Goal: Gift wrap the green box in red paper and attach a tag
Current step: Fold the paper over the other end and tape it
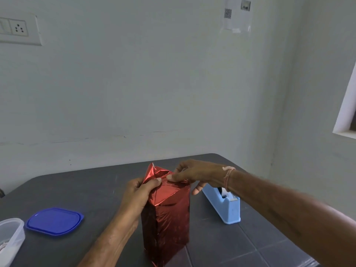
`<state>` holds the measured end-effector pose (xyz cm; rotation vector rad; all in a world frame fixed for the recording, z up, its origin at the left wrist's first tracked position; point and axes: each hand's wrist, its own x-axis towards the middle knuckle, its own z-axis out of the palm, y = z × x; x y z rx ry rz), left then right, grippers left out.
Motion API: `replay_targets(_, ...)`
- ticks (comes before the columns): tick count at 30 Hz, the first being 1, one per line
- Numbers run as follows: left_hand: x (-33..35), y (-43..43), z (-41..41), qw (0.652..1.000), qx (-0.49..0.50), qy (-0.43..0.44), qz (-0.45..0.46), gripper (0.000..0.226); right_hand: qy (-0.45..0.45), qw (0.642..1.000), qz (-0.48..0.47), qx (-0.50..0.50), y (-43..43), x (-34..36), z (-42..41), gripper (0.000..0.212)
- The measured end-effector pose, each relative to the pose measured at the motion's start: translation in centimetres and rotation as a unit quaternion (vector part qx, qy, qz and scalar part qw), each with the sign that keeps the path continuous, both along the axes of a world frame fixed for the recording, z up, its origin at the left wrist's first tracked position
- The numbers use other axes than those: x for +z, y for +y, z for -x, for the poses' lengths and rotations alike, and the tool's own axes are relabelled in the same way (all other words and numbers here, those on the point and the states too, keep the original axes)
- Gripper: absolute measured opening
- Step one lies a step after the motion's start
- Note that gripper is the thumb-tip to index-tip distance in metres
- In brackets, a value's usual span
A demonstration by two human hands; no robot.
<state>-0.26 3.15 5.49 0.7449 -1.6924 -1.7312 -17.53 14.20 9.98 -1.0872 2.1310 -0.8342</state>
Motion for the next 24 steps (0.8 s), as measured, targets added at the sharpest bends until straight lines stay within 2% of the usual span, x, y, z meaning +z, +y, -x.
replay_targets(4, 0.2, 0.2, 0.0, 1.000, 0.005, 0.004, 0.002, 0.014, -0.032, 0.998, 0.044, -0.033, 0.9, -0.4, -0.2, 0.058)
replay_targets(8, 0.0, 0.1, -0.2, 1.000, 0.018, 0.008, 0.016, 0.014, -0.068, 0.991, 0.101, -0.050, 2.5, -1.3, -1.4, 0.049)
replay_targets(13, 0.3, -0.6, -0.3, 0.998, 0.007, -0.029, 0.048, 0.012, -0.205, 0.956, 0.191, -0.093, 3.1, -4.0, -2.7, 0.048)
replay_targets(16, 0.9, -1.7, -0.5, 0.995, -0.024, -0.074, 0.060, 0.016, -0.215, 0.948, 0.217, -0.093, 2.6, -4.2, -2.0, 0.049)
replay_targets(19, 0.8, -2.1, -0.9, 0.996, -0.049, -0.070, 0.032, 0.023, -0.217, 0.948, 0.216, -0.083, 2.0, -3.7, -1.2, 0.050)
replay_targets(24, -0.6, -0.7, -0.8, 0.999, 0.017, -0.032, 0.037, 0.019, -0.218, 0.947, 0.223, -0.079, 1.2, -3.8, -1.2, 0.052)
